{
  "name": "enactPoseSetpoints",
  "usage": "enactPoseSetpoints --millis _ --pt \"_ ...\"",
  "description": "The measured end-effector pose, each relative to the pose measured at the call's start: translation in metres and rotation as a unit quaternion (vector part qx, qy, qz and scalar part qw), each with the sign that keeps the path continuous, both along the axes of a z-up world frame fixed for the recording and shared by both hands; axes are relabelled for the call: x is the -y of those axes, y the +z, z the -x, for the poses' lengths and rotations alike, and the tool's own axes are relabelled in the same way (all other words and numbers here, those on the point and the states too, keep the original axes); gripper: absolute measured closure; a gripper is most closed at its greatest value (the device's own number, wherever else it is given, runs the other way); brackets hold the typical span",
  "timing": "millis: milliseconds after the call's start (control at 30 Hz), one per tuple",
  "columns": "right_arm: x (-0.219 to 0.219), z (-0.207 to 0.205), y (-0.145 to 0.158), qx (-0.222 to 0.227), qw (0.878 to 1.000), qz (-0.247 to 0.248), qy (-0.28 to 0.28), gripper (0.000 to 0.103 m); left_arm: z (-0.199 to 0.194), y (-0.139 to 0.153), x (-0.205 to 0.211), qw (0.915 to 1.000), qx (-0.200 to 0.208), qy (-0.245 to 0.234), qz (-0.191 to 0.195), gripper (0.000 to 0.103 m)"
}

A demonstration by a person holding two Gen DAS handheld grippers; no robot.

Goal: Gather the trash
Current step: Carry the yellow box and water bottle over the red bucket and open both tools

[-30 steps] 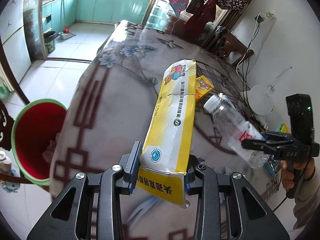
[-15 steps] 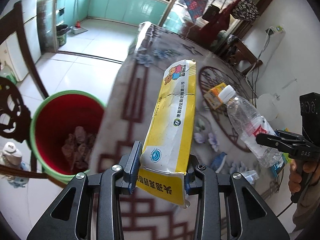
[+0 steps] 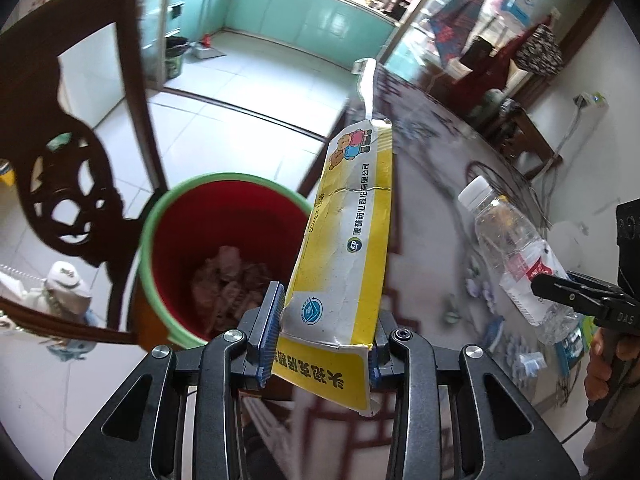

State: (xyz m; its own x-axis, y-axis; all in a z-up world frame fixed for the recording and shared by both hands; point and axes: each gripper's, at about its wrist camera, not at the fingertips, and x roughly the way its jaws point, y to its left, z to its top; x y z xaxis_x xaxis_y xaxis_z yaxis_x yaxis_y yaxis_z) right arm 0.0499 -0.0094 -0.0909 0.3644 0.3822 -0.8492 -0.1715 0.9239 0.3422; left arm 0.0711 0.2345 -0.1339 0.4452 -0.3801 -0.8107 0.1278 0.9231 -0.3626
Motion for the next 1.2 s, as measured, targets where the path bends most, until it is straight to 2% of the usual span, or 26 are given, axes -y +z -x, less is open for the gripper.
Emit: enactPoseSetpoints --millis 300,533,833,933,1000,1200 --pt "-0.062 -0.039 -0.023 -0.014 1.0 -0.027 -0.001 0.044 -0.016 -0.017 -0.039 0.9975 -0.026 0.061 -0.026 0.069" --pt "-0.09 -0.068 -0.045 -0.045 0.997 -0.06 -0.011 0.044 -0.025 -0.033 -0.052 0.9957 -0.051 0.072 -0.03 0.069" --pt "-0.114 -0.089 -0.061 -0.064 0.996 -0.059 -0.011 0.042 -0.038 -0.035 -0.063 0.9945 -0.05 0.085 -0.035 0.071" --pt "-0.117 -0.091 -0.063 -0.071 0.995 -0.071 -0.015 0.042 -0.038 -0.033 -0.065 0.9945 -0.046 0.088 -0.031 0.064" --pt "-0.117 -0.09 -0.062 -0.067 0.995 -0.072 -0.015 0.042 -0.036 -0.031 -0.067 0.9944 -0.041 0.092 -0.03 0.053" --pt "-0.115 -0.083 -0.048 -0.049 0.997 -0.062 -0.009 0.042 -0.03 -0.026 -0.066 0.9951 -0.033 0.086 -0.036 0.052"
